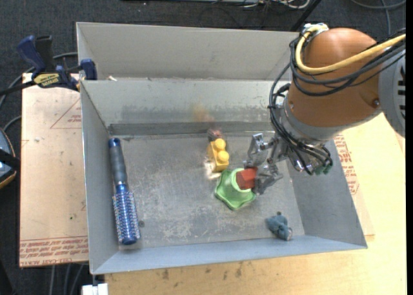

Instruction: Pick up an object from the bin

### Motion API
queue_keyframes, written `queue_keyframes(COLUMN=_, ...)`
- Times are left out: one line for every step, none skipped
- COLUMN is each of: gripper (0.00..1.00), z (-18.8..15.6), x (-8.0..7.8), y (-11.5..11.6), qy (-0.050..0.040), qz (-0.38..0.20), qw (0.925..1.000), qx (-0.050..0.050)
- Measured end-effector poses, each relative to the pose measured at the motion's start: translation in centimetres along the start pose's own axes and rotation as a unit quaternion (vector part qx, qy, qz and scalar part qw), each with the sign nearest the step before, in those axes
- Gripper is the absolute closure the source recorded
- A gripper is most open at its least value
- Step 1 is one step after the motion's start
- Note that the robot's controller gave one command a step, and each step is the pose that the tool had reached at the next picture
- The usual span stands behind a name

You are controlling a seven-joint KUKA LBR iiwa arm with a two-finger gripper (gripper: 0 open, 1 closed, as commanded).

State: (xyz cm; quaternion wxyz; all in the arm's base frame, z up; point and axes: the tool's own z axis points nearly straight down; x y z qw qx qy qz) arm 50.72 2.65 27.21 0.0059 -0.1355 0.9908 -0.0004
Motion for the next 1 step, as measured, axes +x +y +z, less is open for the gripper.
queue_keyframes(gripper=1.00, z=-8.88, x=0.72, y=-3.97, qy=-0.0001, qz=-0.042, qw=0.9991, qx=0.001)
